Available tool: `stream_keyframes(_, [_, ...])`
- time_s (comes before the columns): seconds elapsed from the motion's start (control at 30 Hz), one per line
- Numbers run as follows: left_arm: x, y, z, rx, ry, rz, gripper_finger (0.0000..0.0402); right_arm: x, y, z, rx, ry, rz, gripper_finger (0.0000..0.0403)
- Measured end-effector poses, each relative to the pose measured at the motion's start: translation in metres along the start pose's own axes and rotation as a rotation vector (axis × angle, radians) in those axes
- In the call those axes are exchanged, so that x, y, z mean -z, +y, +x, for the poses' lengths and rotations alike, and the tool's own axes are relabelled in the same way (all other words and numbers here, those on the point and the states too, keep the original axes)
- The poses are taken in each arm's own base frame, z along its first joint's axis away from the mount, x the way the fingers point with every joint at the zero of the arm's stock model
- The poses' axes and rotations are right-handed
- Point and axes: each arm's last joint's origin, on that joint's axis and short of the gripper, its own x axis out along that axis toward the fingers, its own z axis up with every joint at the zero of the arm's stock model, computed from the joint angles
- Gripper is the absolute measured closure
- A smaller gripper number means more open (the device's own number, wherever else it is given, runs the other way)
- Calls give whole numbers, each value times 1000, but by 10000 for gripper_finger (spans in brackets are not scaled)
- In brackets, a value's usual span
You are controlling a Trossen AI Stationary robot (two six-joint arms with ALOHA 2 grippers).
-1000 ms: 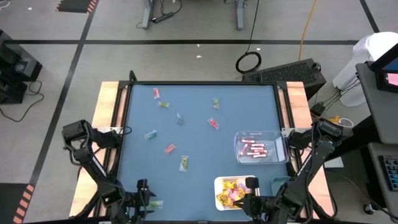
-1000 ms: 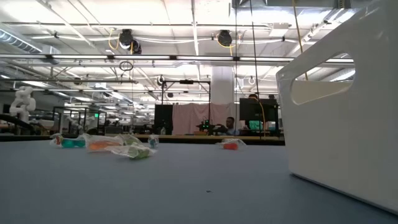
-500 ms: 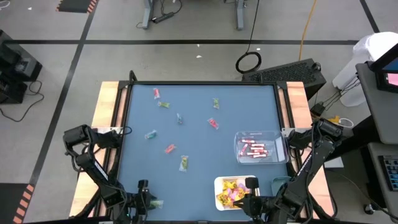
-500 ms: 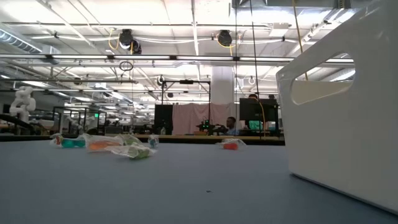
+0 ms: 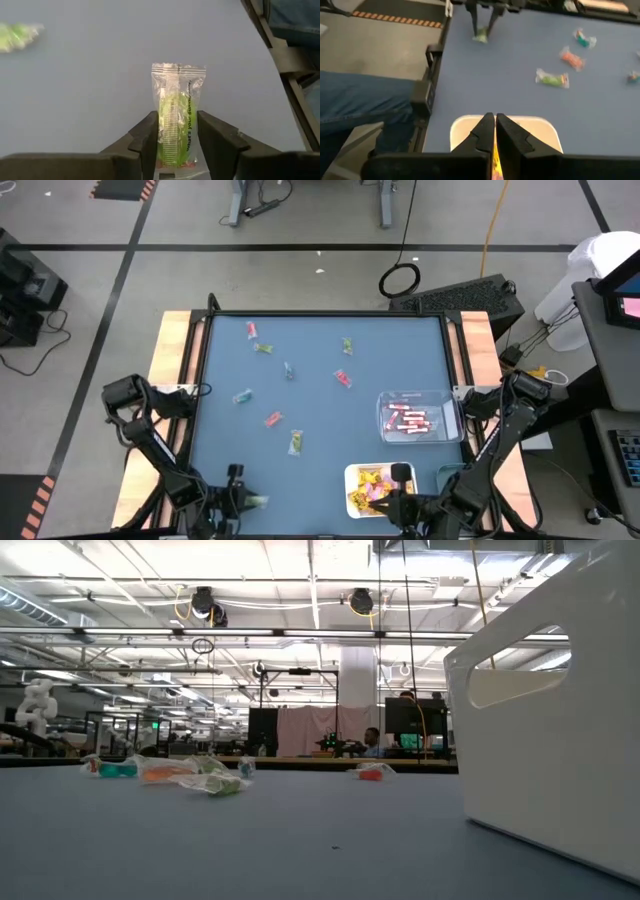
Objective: Sort candy
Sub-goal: Put the green gummy into the blue bin
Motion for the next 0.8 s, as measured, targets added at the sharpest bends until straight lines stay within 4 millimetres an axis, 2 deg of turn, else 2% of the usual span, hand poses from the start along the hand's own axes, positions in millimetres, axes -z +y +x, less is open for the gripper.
stream_keyframes(0.2, [-28, 15, -7, -34, -77, 63, 265, -14, 2, 8, -33, -87, -59, 394])
stream_keyframes(0.37, [-57, 32, -17, -90, -180, 109, 265, -21, 5, 32, -11, -154, -186, 386])
stream_keyframes(0.47, [-77, 42, -22, -97, -251, 128, 265, -23, 2, 49, 23, -172, -322, 362])
stream_keyframes(0.63, [-105, 55, -28, -112, -371, 159, 265, -33, -9, 77, 94, -215, -486, 300])
stream_keyframes(0.8, [-122, 64, -27, -145, -451, 214, 265, -43, -21, 90, 160, -237, -657, 244])
